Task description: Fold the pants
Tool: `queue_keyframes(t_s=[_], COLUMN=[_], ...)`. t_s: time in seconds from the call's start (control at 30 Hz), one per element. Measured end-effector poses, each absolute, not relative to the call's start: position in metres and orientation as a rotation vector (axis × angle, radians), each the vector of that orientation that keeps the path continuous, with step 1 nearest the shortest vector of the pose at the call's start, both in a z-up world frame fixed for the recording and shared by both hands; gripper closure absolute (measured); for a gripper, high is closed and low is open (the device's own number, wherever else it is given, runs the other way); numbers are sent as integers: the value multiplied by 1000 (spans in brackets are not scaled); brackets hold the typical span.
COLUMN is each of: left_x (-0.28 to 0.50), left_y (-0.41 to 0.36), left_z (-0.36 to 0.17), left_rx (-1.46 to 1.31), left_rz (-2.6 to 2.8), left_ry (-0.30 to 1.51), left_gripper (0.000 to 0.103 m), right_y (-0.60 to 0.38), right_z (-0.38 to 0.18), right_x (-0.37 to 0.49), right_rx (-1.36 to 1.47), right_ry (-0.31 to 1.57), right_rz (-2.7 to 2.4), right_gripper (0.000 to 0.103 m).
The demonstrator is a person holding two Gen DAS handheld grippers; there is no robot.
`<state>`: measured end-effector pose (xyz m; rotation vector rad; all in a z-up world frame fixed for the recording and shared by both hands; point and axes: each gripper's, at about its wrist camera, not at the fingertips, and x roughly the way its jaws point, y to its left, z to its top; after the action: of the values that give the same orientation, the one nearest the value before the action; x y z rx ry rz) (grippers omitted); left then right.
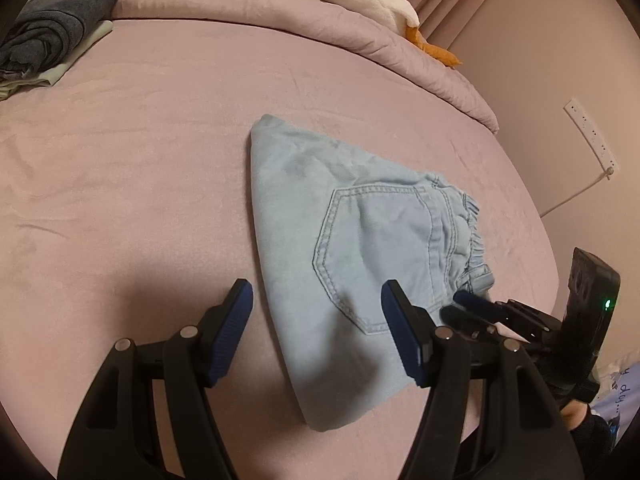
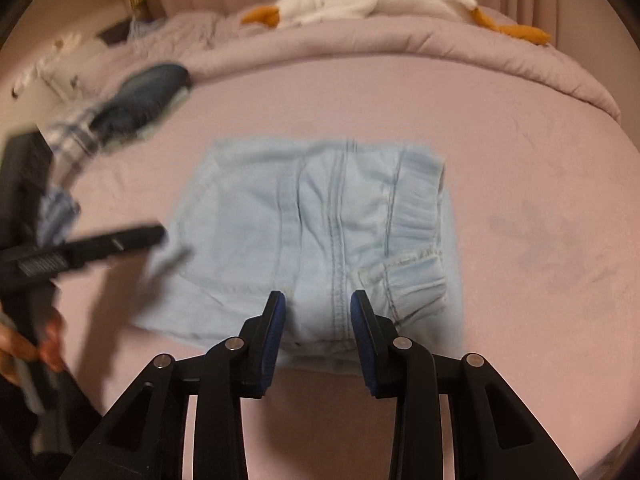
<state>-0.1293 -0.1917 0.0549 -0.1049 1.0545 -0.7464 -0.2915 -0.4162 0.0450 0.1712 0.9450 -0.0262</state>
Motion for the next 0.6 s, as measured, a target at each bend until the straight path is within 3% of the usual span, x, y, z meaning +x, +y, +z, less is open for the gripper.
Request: queue_keyframes(t_s=[0.2, 0.37, 0.4, 0.6], left_x=[-127, -118, -117, -104], left_y=[-185, -176, -174, -173], left_z=[52, 44, 43, 24], left_rx=[-122, -236, -254, -357], left_rz=[-758, -806, -806, -863], left_ry=[1068, 1119, 1125, 1215], left_gripper=[36, 36, 36, 36], right_y=[-446, -490, -499, -550], right_z=[44, 47, 45, 25], right_x=[-297, -316, -317, -319], right_rx=[363, 617, 650, 778], right_ry=[896, 794, 797, 798], right_rz=[36, 115, 96, 32], right_gripper=[64, 43, 29, 22])
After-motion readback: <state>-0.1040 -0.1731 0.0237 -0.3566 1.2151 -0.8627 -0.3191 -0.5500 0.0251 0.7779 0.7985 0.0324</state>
